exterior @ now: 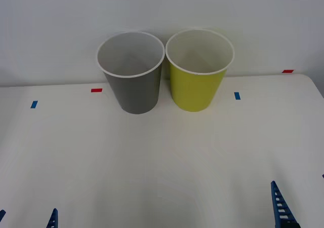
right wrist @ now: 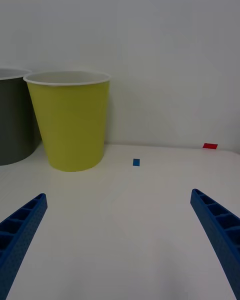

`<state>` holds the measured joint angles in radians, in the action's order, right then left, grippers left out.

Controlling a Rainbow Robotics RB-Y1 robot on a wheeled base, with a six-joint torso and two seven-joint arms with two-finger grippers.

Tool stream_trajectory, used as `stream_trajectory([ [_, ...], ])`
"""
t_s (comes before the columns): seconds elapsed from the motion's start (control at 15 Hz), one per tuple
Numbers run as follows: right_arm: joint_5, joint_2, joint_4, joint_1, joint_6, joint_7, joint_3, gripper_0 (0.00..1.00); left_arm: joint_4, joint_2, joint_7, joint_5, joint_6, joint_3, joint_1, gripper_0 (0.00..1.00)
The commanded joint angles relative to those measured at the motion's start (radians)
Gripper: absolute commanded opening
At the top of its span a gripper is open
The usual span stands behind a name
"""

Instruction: Put cans in the gray bin and PET bottles in the light green bin.

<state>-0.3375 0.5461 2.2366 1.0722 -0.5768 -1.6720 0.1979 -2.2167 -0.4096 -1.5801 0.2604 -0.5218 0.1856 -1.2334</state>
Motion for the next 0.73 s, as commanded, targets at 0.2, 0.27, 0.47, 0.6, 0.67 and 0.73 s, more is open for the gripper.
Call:
stream_trajectory([
  [0.2, 0.0, 0.0, 0.0, 0.0, 0.0, 0.0, 0.0, 1.0, 0.0, 0.0, 0.0, 0.0, 0.0, 0.0, 0.0, 1.0],
  [0.27, 0.0, 0.0, 0.0, 0.0, 0.0, 0.0, 0.0, 1.0, 0.0, 0.0, 0.0, 0.0, 0.0, 0.0, 0.0, 1.0],
  [0.47, 0.0, 0.0, 0.0, 0.0, 0.0, 0.0, 0.0, 1.0, 0.0, 0.0, 0.0, 0.0, 0.0, 0.0, 0.0, 1.0],
  [0.6, 0.0, 0.0, 0.0, 0.0, 0.0, 0.0, 0.0, 1.0, 0.0, 0.0, 0.0, 0.0, 0.0, 0.0, 0.0, 1.0],
  [0.67, 0.0, 0.0, 0.0, 0.0, 0.0, 0.0, 0.0, 1.0, 0.0, 0.0, 0.0, 0.0, 0.0, 0.0, 0.0, 1.0],
  [0.73, 0.0, 0.0, 0.0, 0.0, 0.0, 0.0, 0.0, 1.0, 0.0, 0.0, 0.0, 0.0, 0.0, 0.0, 0.0, 1.0],
])
